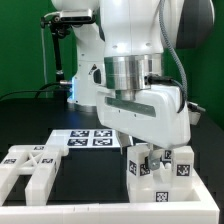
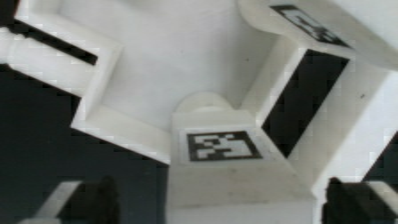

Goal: Assemble chair

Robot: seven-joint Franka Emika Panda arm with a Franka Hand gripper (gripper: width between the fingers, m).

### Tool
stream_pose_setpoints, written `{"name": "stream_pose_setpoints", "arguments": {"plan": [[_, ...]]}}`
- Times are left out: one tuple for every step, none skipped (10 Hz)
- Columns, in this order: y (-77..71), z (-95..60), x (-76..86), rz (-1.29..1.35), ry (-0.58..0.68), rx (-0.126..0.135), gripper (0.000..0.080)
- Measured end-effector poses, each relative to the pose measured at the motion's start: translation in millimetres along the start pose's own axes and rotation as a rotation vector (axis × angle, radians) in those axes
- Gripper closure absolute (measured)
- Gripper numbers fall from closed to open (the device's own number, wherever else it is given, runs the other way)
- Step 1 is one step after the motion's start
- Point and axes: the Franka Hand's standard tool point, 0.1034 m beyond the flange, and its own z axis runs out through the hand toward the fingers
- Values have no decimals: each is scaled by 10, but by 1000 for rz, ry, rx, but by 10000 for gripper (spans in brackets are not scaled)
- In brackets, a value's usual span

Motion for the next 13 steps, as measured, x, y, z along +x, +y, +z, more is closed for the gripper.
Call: {"name": "stream_pose_setpoints", "arguments": {"plan": [[-10, -15, 0, -38, 1, 3, 171], [-39, -15, -55, -47, 0, 3, 153], [-35, -9, -55, -137, 1, 1, 153], [-29, -6, -47, -211, 2, -1, 151], [-27, -6, -44, -295, 3, -1, 151], [-26, -8, -38, -370, 5, -4, 151], [-26, -9, -35, -500, 9, -10, 151], [-30, -1, -47, -594, 12, -11, 151], [-28, 11, -50, -685, 15, -13, 151], [-25, 14, -42, -773, 17, -16, 151], [-24, 7, -30, -843, 18, -18, 151], [-26, -3, -20, -922, 22, -23, 151], [-27, -6, -18, -985, 23, -28, 151]]}}
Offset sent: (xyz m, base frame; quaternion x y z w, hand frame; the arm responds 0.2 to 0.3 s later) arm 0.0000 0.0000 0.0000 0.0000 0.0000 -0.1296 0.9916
